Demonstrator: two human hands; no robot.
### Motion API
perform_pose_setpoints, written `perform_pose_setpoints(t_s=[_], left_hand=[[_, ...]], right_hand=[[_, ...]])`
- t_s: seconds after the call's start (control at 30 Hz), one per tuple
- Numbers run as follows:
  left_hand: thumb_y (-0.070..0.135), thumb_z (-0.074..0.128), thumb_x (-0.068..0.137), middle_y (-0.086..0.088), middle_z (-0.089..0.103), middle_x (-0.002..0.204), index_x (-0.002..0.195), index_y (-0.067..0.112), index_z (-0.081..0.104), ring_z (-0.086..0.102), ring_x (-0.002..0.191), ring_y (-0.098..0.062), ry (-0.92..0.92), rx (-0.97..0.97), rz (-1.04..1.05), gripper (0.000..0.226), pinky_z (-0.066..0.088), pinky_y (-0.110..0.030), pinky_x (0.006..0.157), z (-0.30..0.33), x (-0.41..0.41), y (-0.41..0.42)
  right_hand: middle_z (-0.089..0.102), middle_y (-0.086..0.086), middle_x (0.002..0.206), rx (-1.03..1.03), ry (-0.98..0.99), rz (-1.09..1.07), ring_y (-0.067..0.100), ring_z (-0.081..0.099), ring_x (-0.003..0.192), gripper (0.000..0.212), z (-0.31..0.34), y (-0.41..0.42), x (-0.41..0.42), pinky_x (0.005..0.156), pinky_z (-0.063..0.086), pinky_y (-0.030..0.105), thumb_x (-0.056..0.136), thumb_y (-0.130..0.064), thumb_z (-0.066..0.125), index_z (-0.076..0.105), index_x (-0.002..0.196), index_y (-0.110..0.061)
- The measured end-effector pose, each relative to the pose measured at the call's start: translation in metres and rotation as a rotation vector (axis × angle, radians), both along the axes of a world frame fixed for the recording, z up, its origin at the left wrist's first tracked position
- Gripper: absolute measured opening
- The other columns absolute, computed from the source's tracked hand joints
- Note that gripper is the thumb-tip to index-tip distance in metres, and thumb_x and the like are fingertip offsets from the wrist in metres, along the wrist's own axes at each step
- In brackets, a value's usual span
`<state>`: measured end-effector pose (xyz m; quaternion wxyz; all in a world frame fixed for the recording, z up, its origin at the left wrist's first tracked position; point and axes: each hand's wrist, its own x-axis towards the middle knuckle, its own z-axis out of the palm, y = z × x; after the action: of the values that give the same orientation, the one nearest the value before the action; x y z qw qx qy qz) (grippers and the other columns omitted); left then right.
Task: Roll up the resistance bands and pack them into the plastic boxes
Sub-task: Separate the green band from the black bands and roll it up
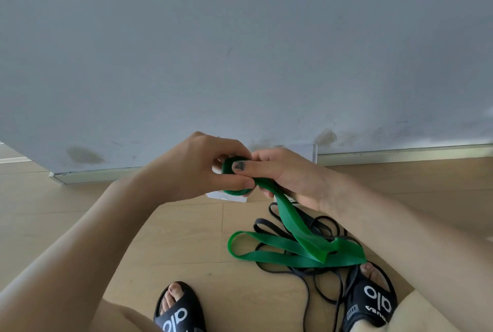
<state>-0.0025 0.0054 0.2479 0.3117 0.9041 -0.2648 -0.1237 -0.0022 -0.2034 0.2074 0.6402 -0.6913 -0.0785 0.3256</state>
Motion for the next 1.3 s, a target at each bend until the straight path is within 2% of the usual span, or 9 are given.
perform_pose_setpoints(t_s=[0.13, 0.23, 0.4, 0.57, 0.73, 0.83, 0.97, 1.07, 1.3], left_hand=[[0.055, 0.066, 0.086, 0.01, 0.074, 0.083, 0.105, 0.032, 0.07, 0.071, 0.081, -0.015, -0.081, 0.062, -0.05, 0.03, 0.056, -0.042, 0.075, -0.003, 0.0, -0.004], [0.043, 0.067, 0.091, 0.006, 0.072, 0.08, 0.1, 0.025, 0.07, 0.07, 0.078, -0.02, -0.094, 0.027, -0.055, 0.02, 0.055, -0.043, 0.074, -0.004, 0.001, -0.002], [0.019, 0.074, 0.092, 0.011, 0.076, 0.09, 0.108, 0.021, 0.074, 0.073, 0.089, -0.009, -0.019, -0.148, 0.066, 0.016, 0.056, -0.024, 0.087, 0.0, 0.003, 0.004], [0.019, 0.071, 0.093, 0.007, 0.076, 0.091, 0.107, 0.026, 0.074, 0.071, 0.088, -0.013, 0.003, -0.197, 0.115, 0.016, 0.055, -0.029, 0.087, 0.003, 0.002, 0.003], [0.025, 0.067, 0.098, 0.002, 0.075, 0.093, 0.11, 0.023, 0.073, 0.07, 0.09, -0.021, -0.003, -0.226, 0.104, 0.014, 0.054, -0.042, 0.087, 0.001, -0.002, 0.005], [0.036, 0.065, 0.095, -0.002, 0.075, 0.1, 0.114, 0.022, 0.071, 0.071, 0.095, -0.025, 0.009, -0.275, 0.116, 0.025, 0.056, -0.051, 0.089, -0.002, -0.003, 0.005], [0.015, 0.074, 0.092, 0.001, 0.076, 0.104, 0.115, 0.014, 0.068, 0.074, 0.102, -0.019, 0.039, -0.281, 0.073, 0.023, 0.057, -0.037, 0.097, -0.004, -0.001, 0.005], [0.03, 0.078, 0.086, 0.011, 0.076, 0.098, 0.11, 0.025, 0.068, 0.072, 0.1, -0.008, -0.022, -0.104, 0.036, 0.027, 0.055, -0.029, 0.095, -0.003, 0.0, 0.001], [0.056, 0.061, 0.089, 0.009, 0.071, 0.082, 0.101, 0.034, 0.067, 0.068, 0.083, -0.011, -0.047, 0.083, -0.061, 0.026, 0.056, -0.043, 0.079, -0.008, 0.004, -0.006]], right_hand=[[0.072, -0.01, 0.073, -0.198, -0.11, 0.022, 0.004, 0.061, 0.065, 0.051, 0.002, -0.004, 0.007, 0.068, 0.044, 0.028, 0.083, -0.057, 0.075, 0.07, 0.108, -0.014], [0.075, 0.0, 0.08, -0.219, -0.146, 0.069, 0.013, 0.064, 0.077, 0.061, 0.009, -0.01, 0.01, 0.076, 0.045, 0.034, 0.088, -0.064, 0.065, 0.07, 0.108, -0.006], [0.07, 0.006, 0.076, -0.1, -0.157, -0.049, 0.013, 0.061, 0.069, 0.056, 0.009, -0.023, 0.017, 0.076, 0.044, 0.032, 0.076, -0.055, 0.077, 0.073, 0.107, -0.009], [0.061, 0.005, 0.069, 0.105, -0.032, -0.121, 0.014, 0.052, 0.057, 0.042, -0.006, -0.016, 0.012, 0.061, 0.042, 0.027, 0.08, -0.049, 0.078, 0.064, 0.091, -0.011], [0.076, 0.011, 0.109, 0.198, 0.113, 0.045, 0.012, 0.036, 0.06, 0.04, -0.004, -0.006, 0.0, 0.063, 0.033, 0.027, 0.104, -0.051, 0.05, 0.066, 0.118, -0.017], [0.072, -0.006, 0.07, 0.309, 0.165, 0.017, 0.013, 0.031, 0.055, 0.03, 0.0, -0.004, 0.0, 0.064, 0.027, 0.03, 0.106, -0.037, 0.046, 0.063, 0.095, -0.015], [0.058, -0.002, 0.069, 0.235, 0.103, -0.057, 0.009, 0.039, 0.051, 0.026, -0.005, -0.005, 0.01, 0.055, 0.03, 0.024, 0.093, -0.037, 0.069, 0.064, 0.09, -0.012], [0.057, -0.003, 0.067, 0.063, 0.031, -0.102, 0.009, 0.048, 0.056, 0.047, -0.006, -0.004, 0.014, 0.055, 0.037, 0.023, 0.079, -0.048, 0.083, 0.064, 0.099, -0.009], [0.078, 0.001, 0.097, -0.208, -0.136, -0.083, 0.015, 0.07, 0.09, 0.058, -0.009, -0.005, 0.015, 0.089, 0.052, 0.039, 0.075, -0.063, 0.082, 0.068, 0.107, -0.017]])
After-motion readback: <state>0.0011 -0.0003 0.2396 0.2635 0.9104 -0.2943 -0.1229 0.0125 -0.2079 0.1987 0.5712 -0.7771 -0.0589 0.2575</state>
